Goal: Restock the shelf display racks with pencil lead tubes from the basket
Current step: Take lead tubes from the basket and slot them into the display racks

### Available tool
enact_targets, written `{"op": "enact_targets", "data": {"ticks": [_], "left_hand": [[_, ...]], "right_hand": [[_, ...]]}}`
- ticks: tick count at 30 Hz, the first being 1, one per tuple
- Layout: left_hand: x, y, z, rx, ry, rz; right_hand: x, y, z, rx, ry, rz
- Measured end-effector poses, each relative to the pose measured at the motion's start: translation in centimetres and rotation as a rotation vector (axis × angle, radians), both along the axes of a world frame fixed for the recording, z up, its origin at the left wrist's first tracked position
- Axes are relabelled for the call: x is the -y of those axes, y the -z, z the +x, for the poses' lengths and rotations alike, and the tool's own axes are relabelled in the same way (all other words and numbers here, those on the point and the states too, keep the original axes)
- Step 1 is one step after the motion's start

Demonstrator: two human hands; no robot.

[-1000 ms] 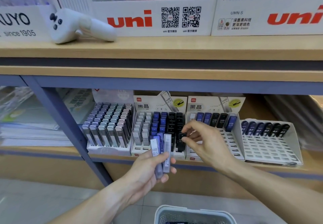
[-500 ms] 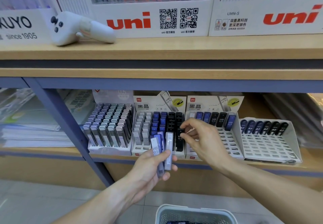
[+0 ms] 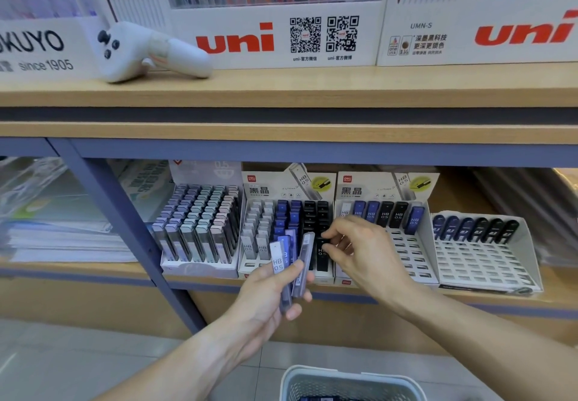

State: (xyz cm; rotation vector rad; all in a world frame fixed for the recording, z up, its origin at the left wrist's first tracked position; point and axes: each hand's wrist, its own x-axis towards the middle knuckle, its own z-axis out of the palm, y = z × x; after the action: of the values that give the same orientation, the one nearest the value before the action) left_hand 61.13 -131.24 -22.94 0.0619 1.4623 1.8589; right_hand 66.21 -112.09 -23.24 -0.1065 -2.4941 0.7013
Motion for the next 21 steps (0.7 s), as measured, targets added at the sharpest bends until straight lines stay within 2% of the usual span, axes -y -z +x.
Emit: {"op": "enact_targets", "data": {"ticks": [5,9,13,16,18,21], "left_hand": [[0.1,0.0,-0.4,0.054,-0.007,0.030],[0.0,0.0,-0.3,0.074,0.006,0.033],[-0.3,-0.2,-0.2,0.114,0.039,0.034],[-0.2,-0.6,0.0,0.114,0.095,0.046],[-0.2,-0.8,0.1,0.124,0.135,0.063],[-0.3,-1.0,0.2,0.149,0.168,0.086]], "right_hand": [[-0.7,-0.1,0.3,0.006,0.003,-0.003],[-0.6,-0.2,0.7,0.056,-0.060,0.150],[-0.3,-0.2,0.7,0.095,0.011,0.138],[0.1,-1.1,0.8,0.102,0.013,-0.158],[0.4,-1.9,1.1,0.145,-0.062,-0.425],[0.9,-2.4,1.1,0.213,-0.189,-0.682]]}}
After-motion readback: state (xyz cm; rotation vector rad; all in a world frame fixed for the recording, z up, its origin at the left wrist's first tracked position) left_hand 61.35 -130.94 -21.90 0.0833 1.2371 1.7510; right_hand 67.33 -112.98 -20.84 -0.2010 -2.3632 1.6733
